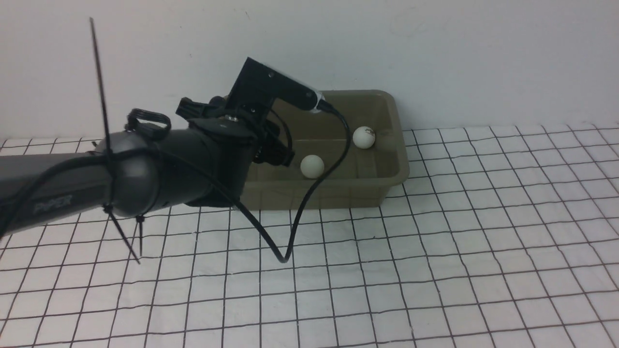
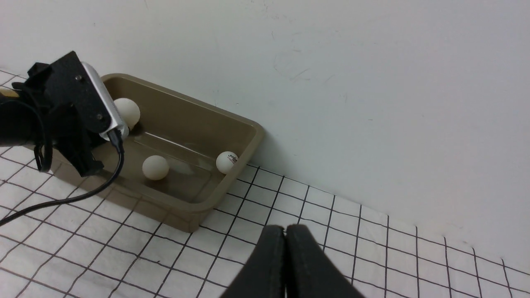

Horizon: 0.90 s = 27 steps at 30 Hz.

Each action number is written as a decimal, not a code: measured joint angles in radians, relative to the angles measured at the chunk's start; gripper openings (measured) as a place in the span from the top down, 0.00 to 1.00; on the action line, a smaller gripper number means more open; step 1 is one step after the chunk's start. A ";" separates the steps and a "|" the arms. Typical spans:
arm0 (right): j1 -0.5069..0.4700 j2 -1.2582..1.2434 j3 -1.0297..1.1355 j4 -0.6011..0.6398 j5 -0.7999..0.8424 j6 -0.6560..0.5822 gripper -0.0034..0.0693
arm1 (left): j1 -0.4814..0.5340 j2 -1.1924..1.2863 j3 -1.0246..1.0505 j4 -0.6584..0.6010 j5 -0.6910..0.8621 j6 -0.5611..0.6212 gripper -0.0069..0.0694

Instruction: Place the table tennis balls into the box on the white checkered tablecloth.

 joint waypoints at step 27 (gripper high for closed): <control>0.000 -0.406 0.155 0.189 0.054 -0.101 0.97 | -0.210 -0.264 0.000 -0.138 0.163 0.166 0.46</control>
